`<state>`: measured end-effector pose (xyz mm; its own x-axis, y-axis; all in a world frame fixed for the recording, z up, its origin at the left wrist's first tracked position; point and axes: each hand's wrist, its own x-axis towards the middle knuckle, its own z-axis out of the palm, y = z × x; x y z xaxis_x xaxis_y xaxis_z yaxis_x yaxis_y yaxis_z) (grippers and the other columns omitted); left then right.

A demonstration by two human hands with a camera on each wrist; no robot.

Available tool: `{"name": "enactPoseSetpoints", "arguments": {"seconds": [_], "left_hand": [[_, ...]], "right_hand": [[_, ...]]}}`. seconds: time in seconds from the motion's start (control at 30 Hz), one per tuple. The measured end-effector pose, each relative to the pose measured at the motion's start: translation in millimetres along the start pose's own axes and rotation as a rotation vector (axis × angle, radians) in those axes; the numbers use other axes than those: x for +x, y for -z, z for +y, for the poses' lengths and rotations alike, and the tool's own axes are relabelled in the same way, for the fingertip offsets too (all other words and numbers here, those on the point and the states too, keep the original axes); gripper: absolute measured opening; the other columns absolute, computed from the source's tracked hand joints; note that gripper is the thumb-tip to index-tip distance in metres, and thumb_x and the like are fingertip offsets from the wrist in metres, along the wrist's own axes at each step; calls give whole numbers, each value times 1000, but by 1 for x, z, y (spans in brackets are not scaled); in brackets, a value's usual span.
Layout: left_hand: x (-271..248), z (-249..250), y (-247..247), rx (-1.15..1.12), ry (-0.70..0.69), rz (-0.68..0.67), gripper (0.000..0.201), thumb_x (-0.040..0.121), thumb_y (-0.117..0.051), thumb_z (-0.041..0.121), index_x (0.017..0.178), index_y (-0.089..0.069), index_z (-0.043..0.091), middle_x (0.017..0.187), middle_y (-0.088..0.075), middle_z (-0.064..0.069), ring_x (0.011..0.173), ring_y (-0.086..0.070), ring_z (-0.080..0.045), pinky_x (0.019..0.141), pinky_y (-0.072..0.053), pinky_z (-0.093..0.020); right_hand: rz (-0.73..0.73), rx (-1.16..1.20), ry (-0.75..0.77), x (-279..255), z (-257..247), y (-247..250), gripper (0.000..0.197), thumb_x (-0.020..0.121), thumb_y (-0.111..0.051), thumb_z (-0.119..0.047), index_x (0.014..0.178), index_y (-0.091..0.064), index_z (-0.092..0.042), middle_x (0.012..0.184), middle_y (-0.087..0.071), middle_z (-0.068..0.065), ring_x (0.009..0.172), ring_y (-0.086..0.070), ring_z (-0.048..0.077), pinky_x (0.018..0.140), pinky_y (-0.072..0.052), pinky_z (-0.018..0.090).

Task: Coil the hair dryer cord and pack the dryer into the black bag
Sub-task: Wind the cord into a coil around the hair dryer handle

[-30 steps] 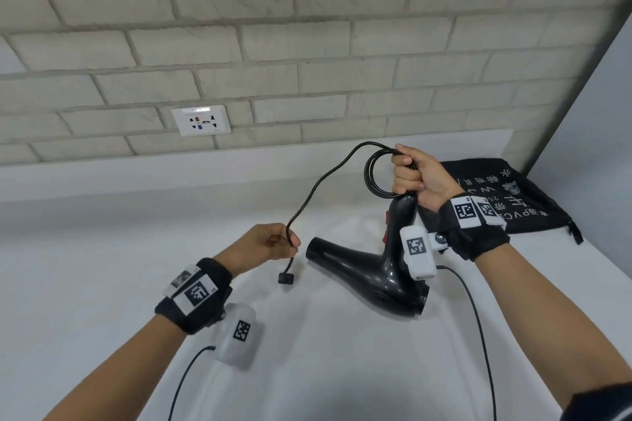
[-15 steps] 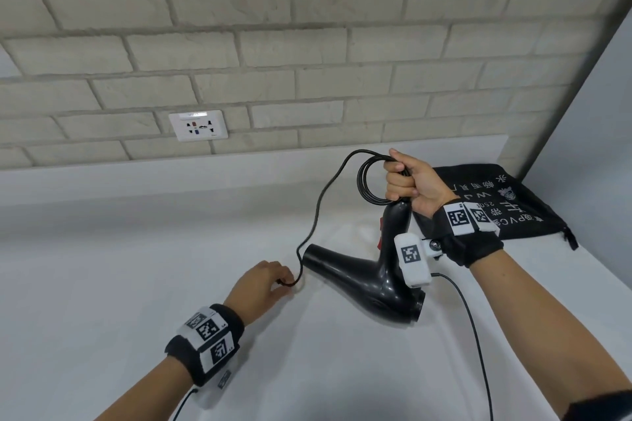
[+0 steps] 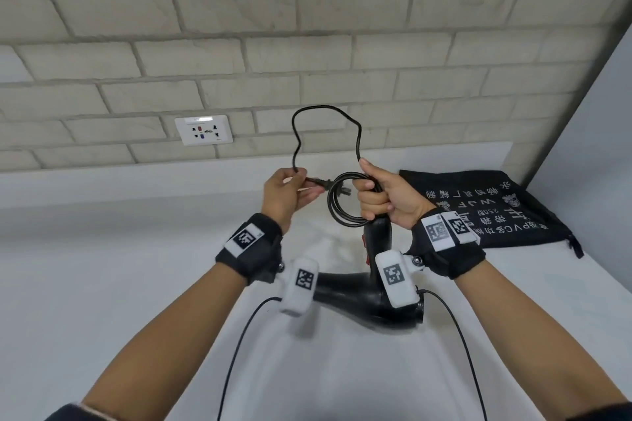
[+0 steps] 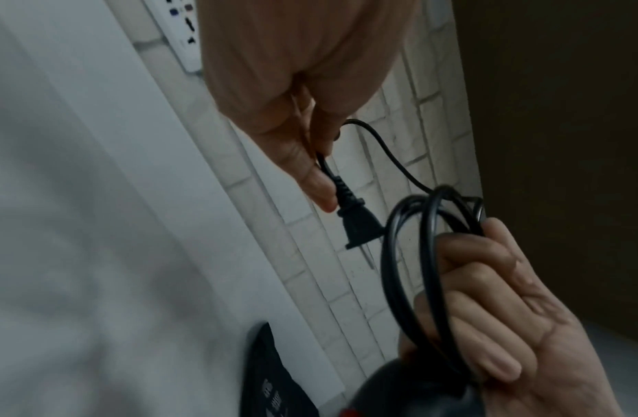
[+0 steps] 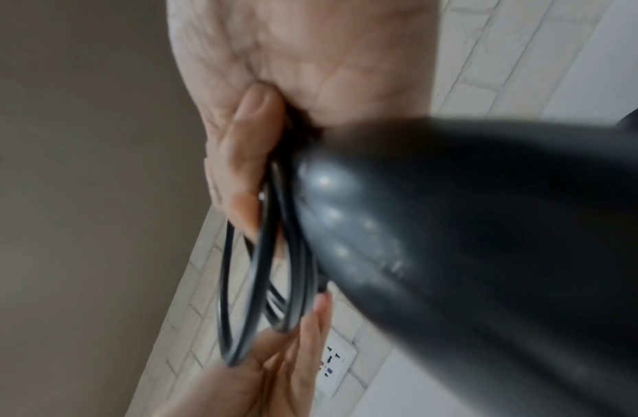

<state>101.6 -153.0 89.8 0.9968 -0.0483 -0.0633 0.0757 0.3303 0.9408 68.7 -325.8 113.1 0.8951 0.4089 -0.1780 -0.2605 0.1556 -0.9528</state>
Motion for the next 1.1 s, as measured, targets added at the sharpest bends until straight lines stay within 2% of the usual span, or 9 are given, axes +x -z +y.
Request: {"name": "enactPoseSetpoints", "arguments": {"seconds": [0.2,0.33,0.43,0.57,0.7,0.8,0.9,1.0,1.1], "left_hand": [[5,-12,-16,-83,198,-115,15,96,-43,12,84,-53,13,48,-62,7,44,-59,0,51,-54,-13],[4,-8,-18,-79,267,-163,16,96,-43,15,87,-56,15,70,-60,2,56,-62,-4,56,-54,-14],[-1,-3,-18,-21,301,-210,16,96,-43,19,88,-57,18,65,-63,6,54,-61,-3,53,-53,-15],[-4,-3,-15,95,339,-293,18,95,-42,21,90,-59,23,75,-57,6,70,-51,-7,65,-45,-21],[-11,0,-19,102,378,-373,21,95,-41,20,86,-60,22,66,-65,8,73,-54,-9,71,-47,-24],[-12,3,-23,91,386,-398,29,97,-38,30,82,-62,22,73,-63,4,76,-57,-10,76,-48,-28],[-19,3,-26,130,362,-442,34,92,-41,46,79,-60,22,66,-61,6,75,-60,-9,86,-51,-36],[-28,0,-33,313,227,-481,10,87,-60,23,81,-53,18,73,-60,3,81,-60,-14,89,-52,-39],[-30,-4,-33,418,139,-395,21,83,-55,-7,86,-49,12,78,-51,-4,69,-62,-16,68,-57,-27]], "right_hand": [[23,-9,17,-3,-1,4,63,96,-18,-49,43,-41,-24,29,-21,-14,24,-18,1,39,-38,18],[18,-37,39,-1,0,4,64,96,-16,-49,42,-39,-24,29,-21,-14,24,-17,1,39,-38,19],[21,-46,50,2,1,2,65,97,-17,-48,41,-39,-23,29,-21,-14,24,-17,2,38,-38,19],[76,-37,57,4,1,3,66,97,-18,-47,38,-37,-23,28,-20,-14,23,-17,2,37,-36,18],[139,-8,73,4,0,6,62,96,-22,-49,42,-36,-23,30,-21,-13,24,-17,2,36,-34,18],[210,-12,89,2,-1,8,59,97,-23,-47,45,-33,-19,31,-20,-13,24,-15,0,29,-23,12],[219,-41,101,2,0,11,55,96,-21,-48,52,-29,-18,32,-21,-14,25,-14,0,33,-9,13],[213,-19,106,5,1,14,53,96,-21,-48,54,-29,-17,30,-20,-13,25,-16,3,34,-28,15],[206,-19,99,8,2,13,54,96,-22,-49,52,-31,-18,31,-20,-12,25,-15,4,37,-35,18]]}}
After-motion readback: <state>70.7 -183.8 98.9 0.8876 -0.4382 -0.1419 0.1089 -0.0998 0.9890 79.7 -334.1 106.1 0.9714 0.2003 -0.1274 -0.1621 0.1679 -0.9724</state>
